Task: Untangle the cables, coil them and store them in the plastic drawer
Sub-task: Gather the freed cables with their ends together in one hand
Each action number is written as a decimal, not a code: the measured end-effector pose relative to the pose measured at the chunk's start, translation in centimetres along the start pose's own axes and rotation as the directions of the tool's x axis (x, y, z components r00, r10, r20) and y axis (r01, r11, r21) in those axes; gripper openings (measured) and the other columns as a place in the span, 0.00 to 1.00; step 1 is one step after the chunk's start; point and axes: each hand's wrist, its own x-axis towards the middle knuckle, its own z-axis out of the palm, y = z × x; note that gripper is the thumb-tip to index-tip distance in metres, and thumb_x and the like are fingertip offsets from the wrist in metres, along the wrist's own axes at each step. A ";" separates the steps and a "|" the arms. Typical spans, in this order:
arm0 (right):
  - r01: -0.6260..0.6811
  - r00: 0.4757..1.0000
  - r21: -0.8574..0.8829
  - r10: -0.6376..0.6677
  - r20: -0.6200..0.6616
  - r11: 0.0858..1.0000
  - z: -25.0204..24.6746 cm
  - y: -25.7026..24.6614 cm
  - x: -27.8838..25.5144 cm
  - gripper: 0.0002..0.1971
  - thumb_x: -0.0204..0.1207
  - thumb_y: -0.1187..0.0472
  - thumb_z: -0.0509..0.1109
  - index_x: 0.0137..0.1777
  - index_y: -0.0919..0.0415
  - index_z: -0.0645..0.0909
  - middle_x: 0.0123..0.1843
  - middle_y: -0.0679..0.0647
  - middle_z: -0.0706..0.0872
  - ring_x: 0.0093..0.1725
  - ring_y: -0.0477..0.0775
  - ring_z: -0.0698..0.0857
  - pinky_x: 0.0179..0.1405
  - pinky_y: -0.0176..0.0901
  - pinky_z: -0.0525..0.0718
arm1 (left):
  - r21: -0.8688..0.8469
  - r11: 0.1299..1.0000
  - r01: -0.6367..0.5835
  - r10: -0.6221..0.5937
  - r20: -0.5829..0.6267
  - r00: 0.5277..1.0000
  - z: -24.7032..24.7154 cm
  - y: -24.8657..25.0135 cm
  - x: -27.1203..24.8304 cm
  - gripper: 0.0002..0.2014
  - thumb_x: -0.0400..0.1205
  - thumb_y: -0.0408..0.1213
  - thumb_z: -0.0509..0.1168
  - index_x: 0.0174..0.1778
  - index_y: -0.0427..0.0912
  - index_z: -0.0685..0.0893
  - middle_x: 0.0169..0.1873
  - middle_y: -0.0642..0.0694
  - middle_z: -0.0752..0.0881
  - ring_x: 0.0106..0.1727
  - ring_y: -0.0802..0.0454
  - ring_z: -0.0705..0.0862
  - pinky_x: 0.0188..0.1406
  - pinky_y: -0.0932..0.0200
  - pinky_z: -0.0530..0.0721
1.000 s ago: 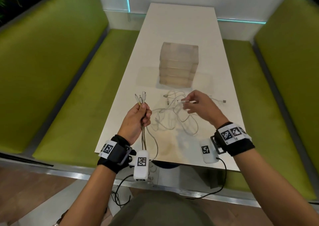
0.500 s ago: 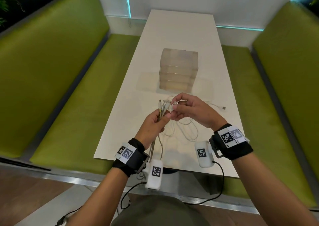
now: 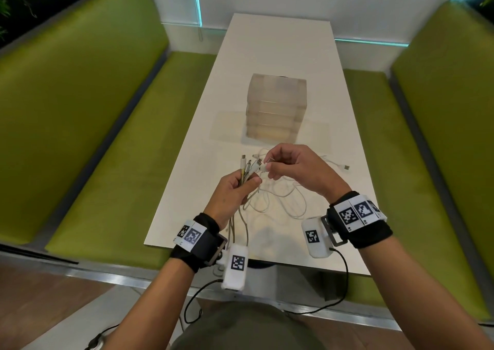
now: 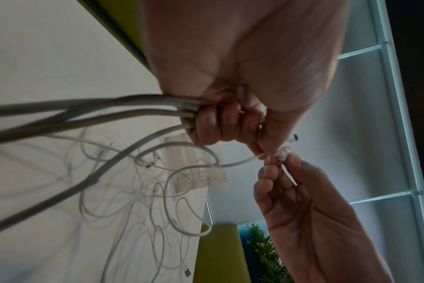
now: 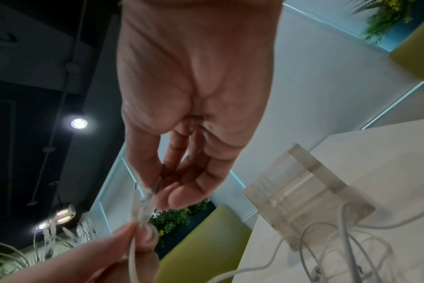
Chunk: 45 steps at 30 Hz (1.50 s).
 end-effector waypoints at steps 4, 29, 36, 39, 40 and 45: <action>-0.019 1.000 -0.021 0.019 0.015 1.000 0.2 0.2 -0.1 0.02 0.76 0.68 0.72 0.48 0.65 0.83 0.38 0.55 0.87 0.39 0.50 0.87 0.43 0.41 0.85 | 0.014 1.000 0.006 -0.006 -0.006 1.000 0.0 0.1 0.1 0.06 0.82 0.31 0.66 0.40 0.42 0.84 0.23 0.56 0.72 0.23 0.60 0.66 0.27 0.63 0.64; 0.057 0.989 0.107 -0.041 -0.143 0.993 3.9 2.4 -0.6 0.07 0.72 0.70 0.75 0.49 0.63 0.85 0.44 0.58 0.91 0.40 0.51 0.87 0.48 0.43 0.85 | -0.309 0.949 0.069 -0.069 0.011 0.998 -0.7 -0.5 0.6 0.04 0.85 0.36 0.60 0.49 0.39 0.77 0.30 0.49 0.72 0.24 0.59 0.65 0.23 0.67 0.67; 0.002 0.996 0.082 0.006 -0.091 0.997 4.3 2.9 -0.4 0.16 0.65 0.63 0.81 0.48 0.55 0.79 0.46 0.50 0.88 0.52 0.54 0.87 0.59 0.54 0.85 | -0.341 0.940 0.021 -0.024 -0.006 1.000 -0.9 -0.3 0.2 0.04 0.84 0.37 0.62 0.45 0.41 0.77 0.26 0.53 0.72 0.24 0.59 0.65 0.23 0.67 0.66; 0.000 0.997 0.067 0.004 -0.071 0.998 3.7 2.5 -0.6 0.11 0.70 0.68 0.77 0.48 0.57 0.81 0.40 0.51 0.88 0.44 0.50 0.87 0.54 0.51 0.84 | -0.341 0.940 0.012 -0.027 -0.040 0.999 -1.4 -0.4 0.2 0.07 0.82 0.40 0.64 0.46 0.40 0.77 0.30 0.52 0.73 0.24 0.59 0.65 0.23 0.67 0.65; 0.006 0.997 0.023 -0.005 -0.074 1.000 3.5 2.2 -0.6 0.07 0.72 0.67 0.76 0.47 0.57 0.83 0.38 0.49 0.87 0.42 0.49 0.86 0.51 0.49 0.84 | -0.331 0.944 0.011 -0.029 -0.049 0.998 -1.5 -0.3 0.2 0.11 0.79 0.43 0.65 0.48 0.39 0.77 0.30 0.51 0.71 0.24 0.59 0.64 0.23 0.67 0.65; 0.038 0.995 -0.071 -0.044 -0.084 0.997 3.2 1.3 -0.4 0.06 0.79 0.67 0.69 0.50 0.59 0.87 0.29 0.38 0.82 0.30 0.39 0.76 0.35 0.30 0.74 | -0.323 0.946 0.036 -0.060 -0.065 0.996 -1.6 -0.2 0.2 0.20 0.73 0.51 0.67 0.52 0.39 0.80 0.30 0.51 0.67 0.23 0.60 0.62 0.22 0.67 0.64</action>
